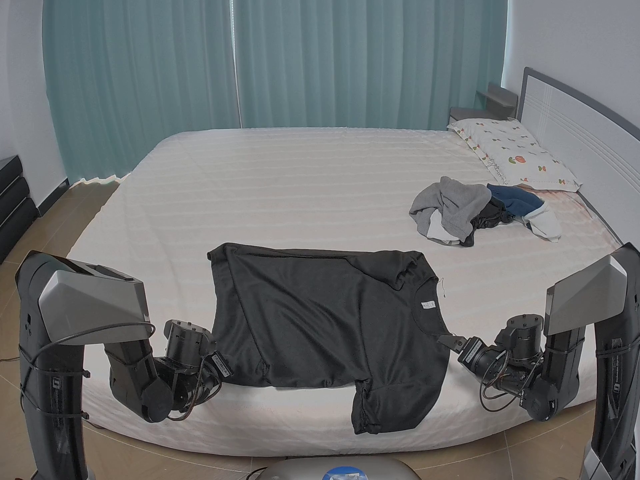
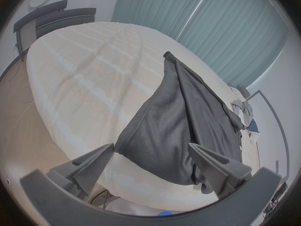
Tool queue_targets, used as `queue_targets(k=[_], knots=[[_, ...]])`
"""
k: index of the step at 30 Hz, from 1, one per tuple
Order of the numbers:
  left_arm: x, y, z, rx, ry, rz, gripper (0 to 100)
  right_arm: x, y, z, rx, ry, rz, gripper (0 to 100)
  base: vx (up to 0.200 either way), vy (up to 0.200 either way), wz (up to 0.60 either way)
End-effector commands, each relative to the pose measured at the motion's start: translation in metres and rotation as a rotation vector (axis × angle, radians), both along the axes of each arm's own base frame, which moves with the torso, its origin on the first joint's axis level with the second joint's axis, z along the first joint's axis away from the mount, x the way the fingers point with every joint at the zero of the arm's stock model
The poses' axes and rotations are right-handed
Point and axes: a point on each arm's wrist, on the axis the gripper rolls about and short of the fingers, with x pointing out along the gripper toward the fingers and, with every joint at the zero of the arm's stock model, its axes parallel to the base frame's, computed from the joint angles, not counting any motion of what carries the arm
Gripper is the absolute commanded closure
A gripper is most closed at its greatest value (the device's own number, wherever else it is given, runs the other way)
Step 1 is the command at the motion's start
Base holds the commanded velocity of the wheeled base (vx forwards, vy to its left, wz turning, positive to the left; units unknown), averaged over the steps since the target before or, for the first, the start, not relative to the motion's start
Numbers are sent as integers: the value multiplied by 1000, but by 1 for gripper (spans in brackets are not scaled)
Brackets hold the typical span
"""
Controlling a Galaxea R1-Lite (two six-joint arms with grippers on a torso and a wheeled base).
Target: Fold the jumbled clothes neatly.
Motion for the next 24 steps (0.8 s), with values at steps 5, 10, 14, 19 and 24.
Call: queue_targets(k=[5,10,14,19,24], knots=[[-4,2,0,2,11,3,100,-5,0,-5,-22,13,25,0,0,0,0],[-18,7,1,12,41,5,100,-7,5,-21,-86,42,78,0,0,0,0],[-26,11,5,13,53,12,100,-3,12,-19,-77,16,106,0,0,0,0],[-31,15,5,17,67,17,100,13,22,-16,-126,-18,164,0,0,0,0],[-37,16,4,26,87,12,100,28,15,-18,-134,-4,156,0,0,0,0]])
